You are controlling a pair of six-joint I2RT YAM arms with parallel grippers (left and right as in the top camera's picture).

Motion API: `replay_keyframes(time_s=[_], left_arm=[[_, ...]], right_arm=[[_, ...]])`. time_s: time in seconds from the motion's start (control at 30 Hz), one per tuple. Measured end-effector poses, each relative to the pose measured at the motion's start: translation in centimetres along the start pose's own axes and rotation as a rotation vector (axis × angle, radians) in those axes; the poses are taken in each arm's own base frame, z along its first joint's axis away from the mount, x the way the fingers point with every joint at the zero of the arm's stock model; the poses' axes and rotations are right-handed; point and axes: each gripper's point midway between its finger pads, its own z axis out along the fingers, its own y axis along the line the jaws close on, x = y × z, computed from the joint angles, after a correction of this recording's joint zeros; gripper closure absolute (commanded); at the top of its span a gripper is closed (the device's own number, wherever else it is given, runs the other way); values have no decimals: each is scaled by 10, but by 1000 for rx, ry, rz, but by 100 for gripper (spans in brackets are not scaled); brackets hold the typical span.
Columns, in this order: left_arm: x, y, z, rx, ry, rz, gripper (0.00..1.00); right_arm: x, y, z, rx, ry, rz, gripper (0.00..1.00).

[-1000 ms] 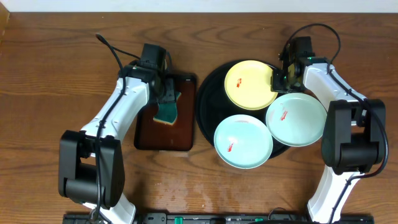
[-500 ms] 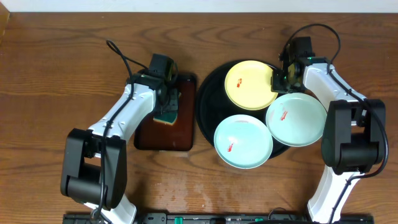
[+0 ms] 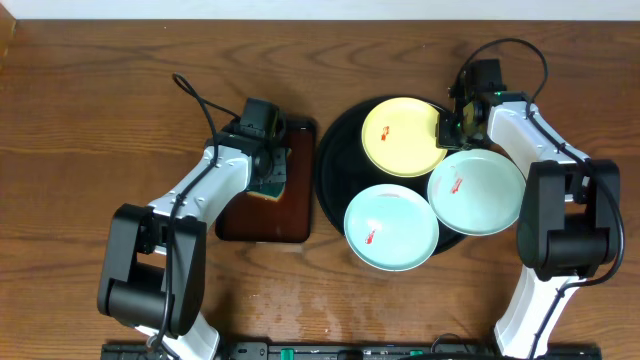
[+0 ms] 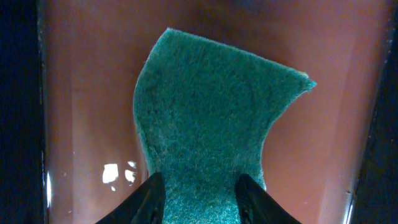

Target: Clean dirty plates on tray and stack at the side

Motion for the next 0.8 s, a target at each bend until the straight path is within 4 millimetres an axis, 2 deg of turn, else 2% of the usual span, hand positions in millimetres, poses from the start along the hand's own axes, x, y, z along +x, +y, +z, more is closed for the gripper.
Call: replay_keyframes(time_s=[0.1,0.47,0.57,0.73,0.8], left_arm=[[-1,0,0,1,-4,-4,49],[-1,0,7,-3,-2,-3,51],[0,0,9,-4,1,-2,55],[1,0,15,-7,10,-5,76],[1,0,16,-5,10,-6,88]], right_arm=[[0,0,0,0,1,0,97],[0,0,0,1,2,-1,96],[1,0,0,2,2,-2,96],[0,-1,0,4,2,-3,95],[0,-1,0,4,2,-3,94]])
